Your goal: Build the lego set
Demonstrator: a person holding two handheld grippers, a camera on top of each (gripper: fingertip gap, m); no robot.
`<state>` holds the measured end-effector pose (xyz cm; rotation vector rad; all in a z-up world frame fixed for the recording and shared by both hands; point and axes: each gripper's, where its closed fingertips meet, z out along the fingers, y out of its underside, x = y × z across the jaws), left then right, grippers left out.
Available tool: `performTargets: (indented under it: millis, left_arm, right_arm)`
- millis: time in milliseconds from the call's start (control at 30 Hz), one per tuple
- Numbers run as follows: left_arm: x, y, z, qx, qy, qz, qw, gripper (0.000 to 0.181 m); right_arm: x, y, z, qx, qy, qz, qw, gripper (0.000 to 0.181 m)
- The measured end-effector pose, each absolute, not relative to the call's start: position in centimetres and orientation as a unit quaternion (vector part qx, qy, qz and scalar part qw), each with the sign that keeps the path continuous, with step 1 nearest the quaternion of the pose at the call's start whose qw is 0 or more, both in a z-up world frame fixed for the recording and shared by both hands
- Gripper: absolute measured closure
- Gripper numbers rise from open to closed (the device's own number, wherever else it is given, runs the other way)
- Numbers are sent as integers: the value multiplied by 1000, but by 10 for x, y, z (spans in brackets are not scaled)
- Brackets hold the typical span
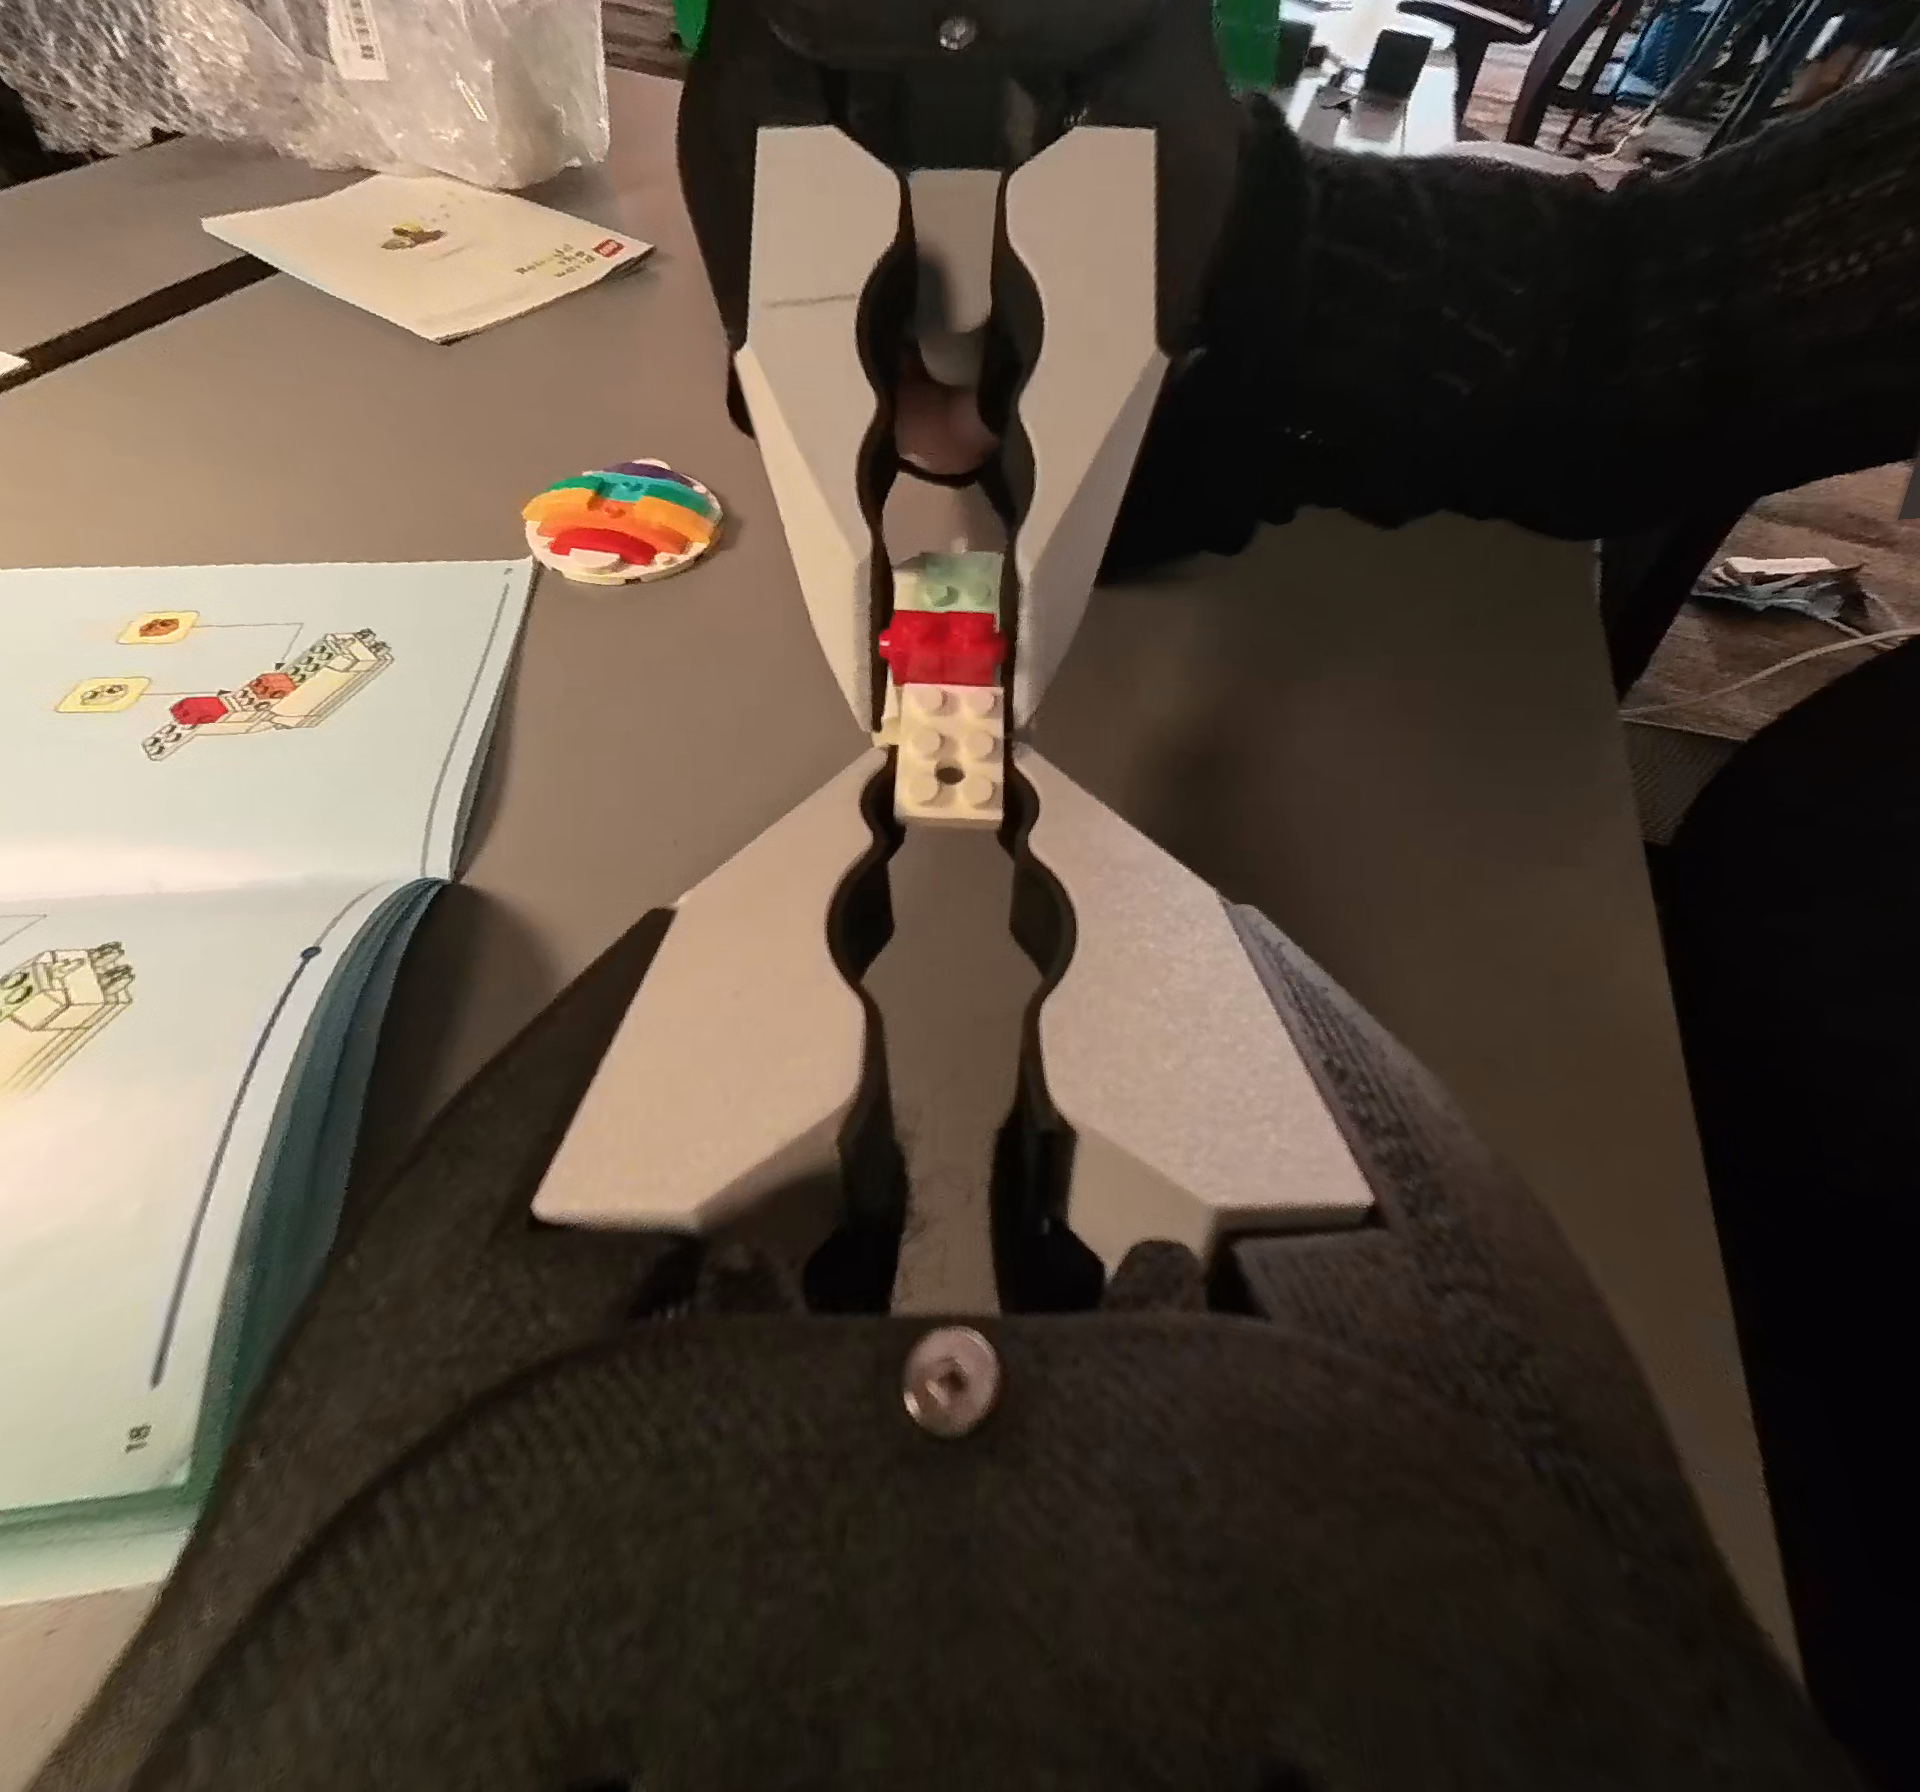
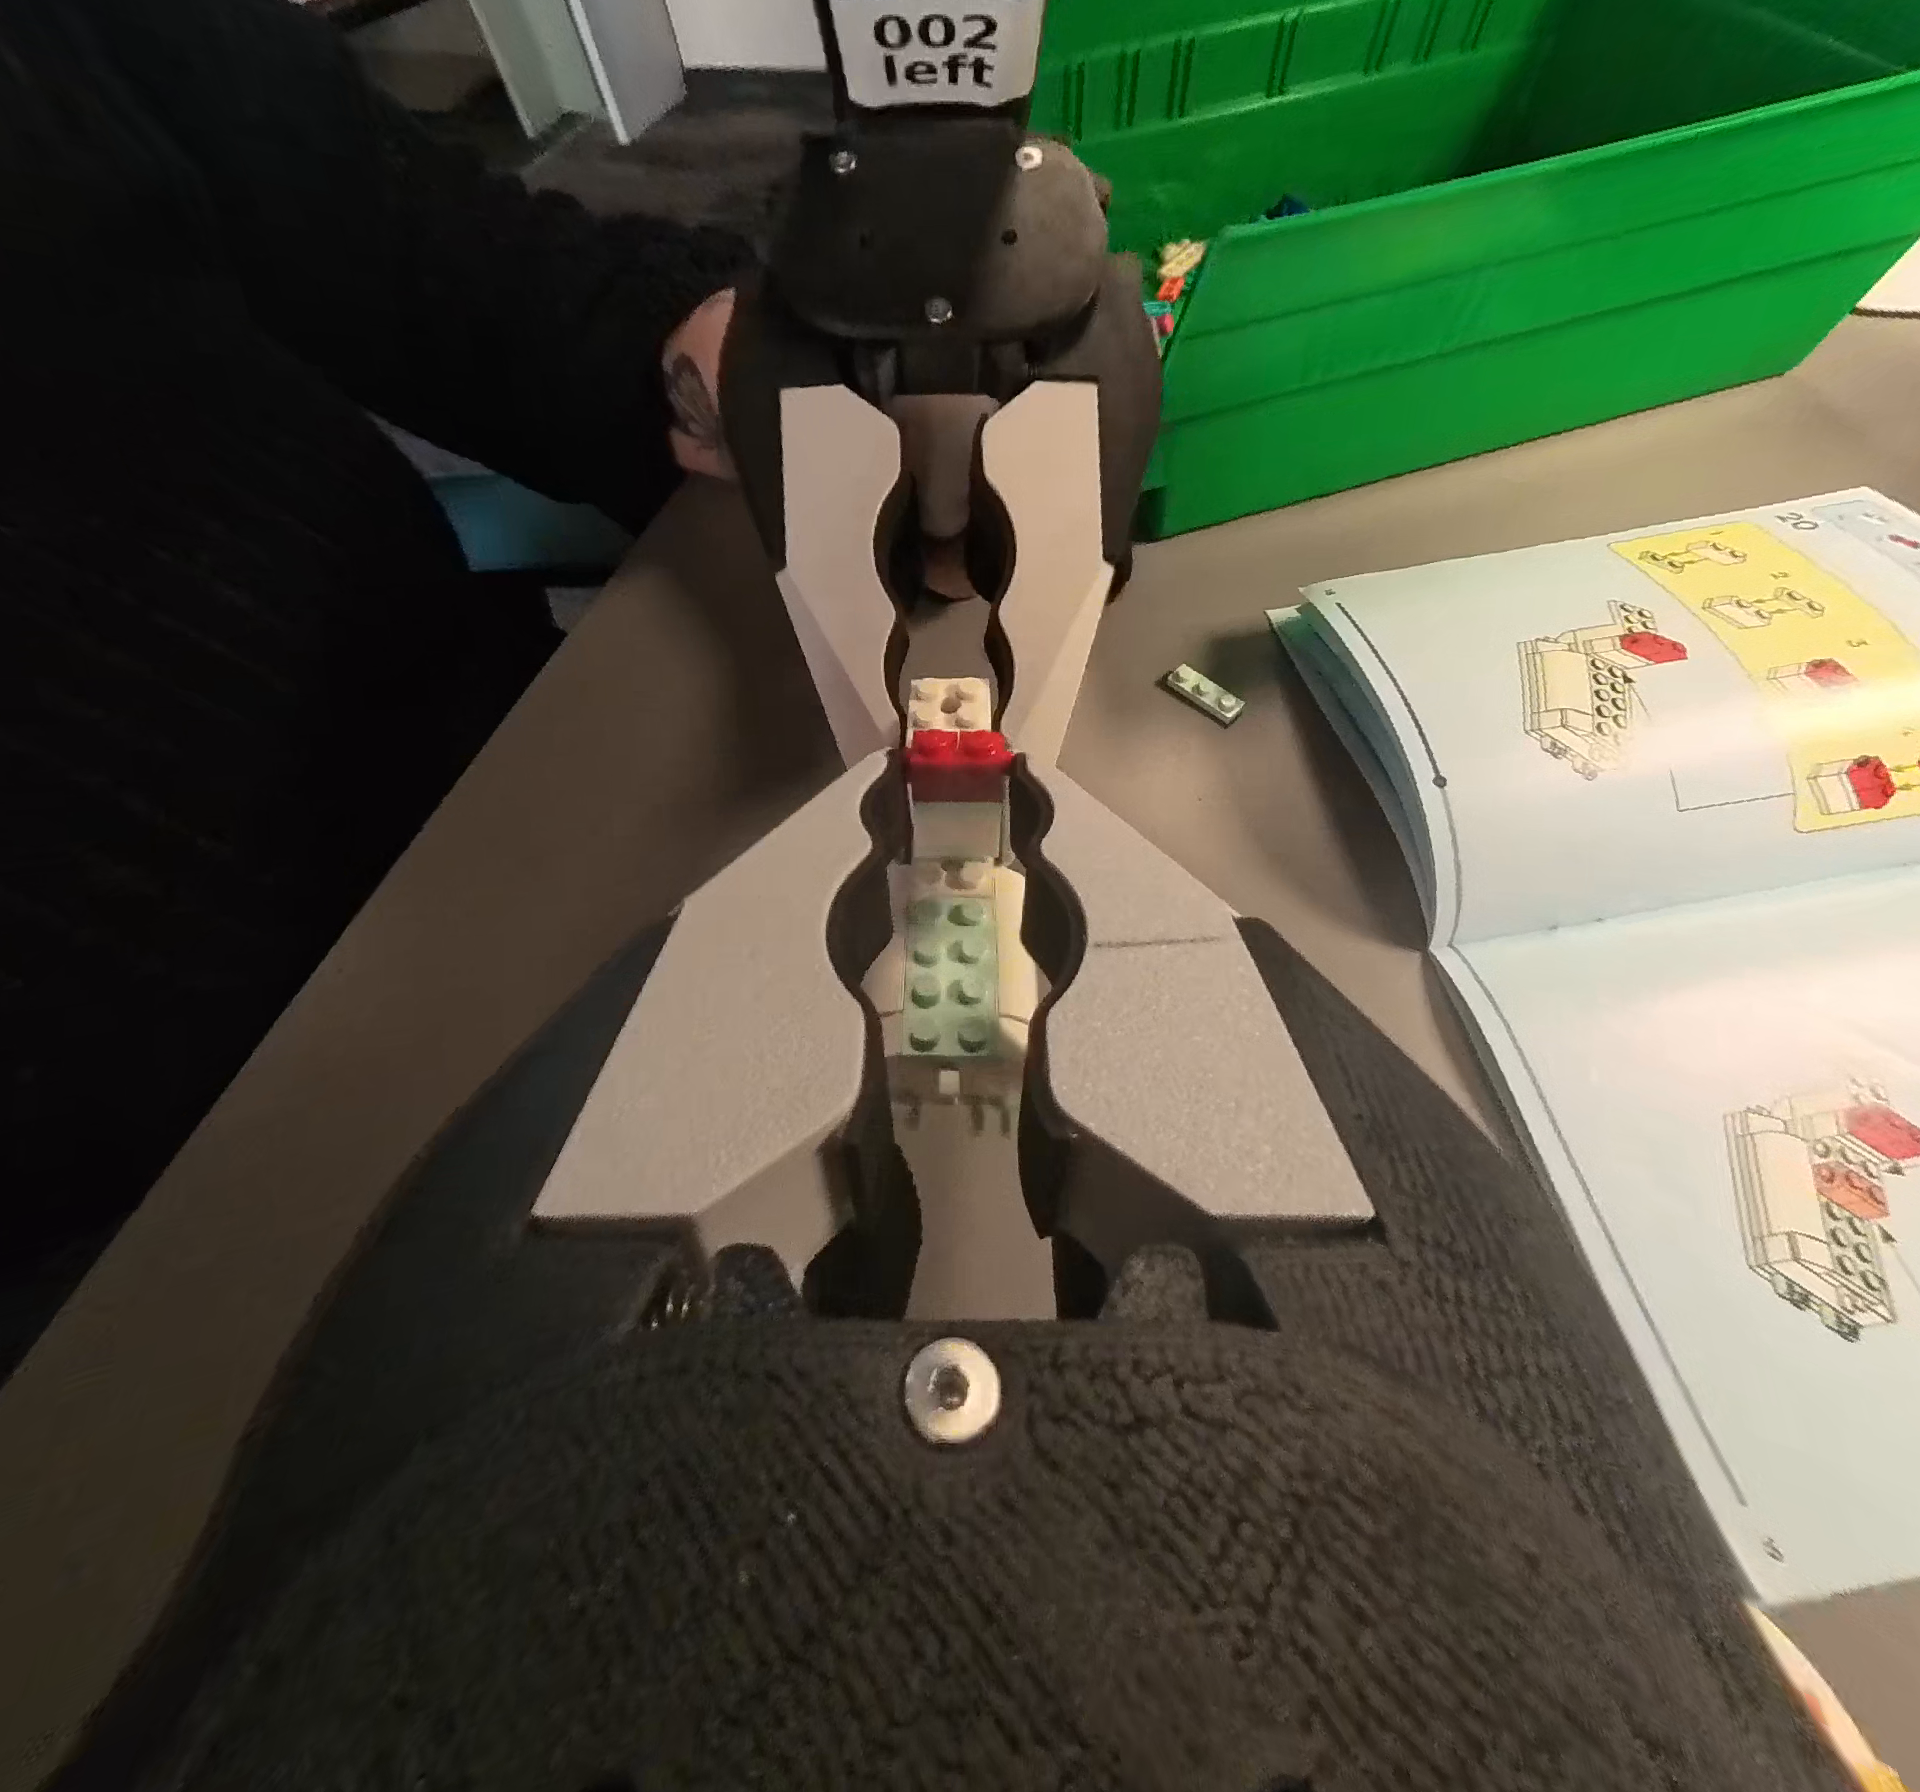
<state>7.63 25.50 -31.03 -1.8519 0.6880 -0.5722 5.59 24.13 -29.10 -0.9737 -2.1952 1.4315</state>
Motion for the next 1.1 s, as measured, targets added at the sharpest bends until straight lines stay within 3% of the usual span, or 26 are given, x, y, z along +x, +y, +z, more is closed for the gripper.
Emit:
performTargets:
  millis: [500, 1100]
  left_arm:
    - [80, 253, -302, -750, 307, -203, 549, 166]
    - [79, 255, -303, -751, 304, -203, 551, 166]
  right_arm:
    - [64, 236, -284, -286, -767, 540, 195, 163]
    - [62, 238, -282, -319, -746, 563, 154, 162]
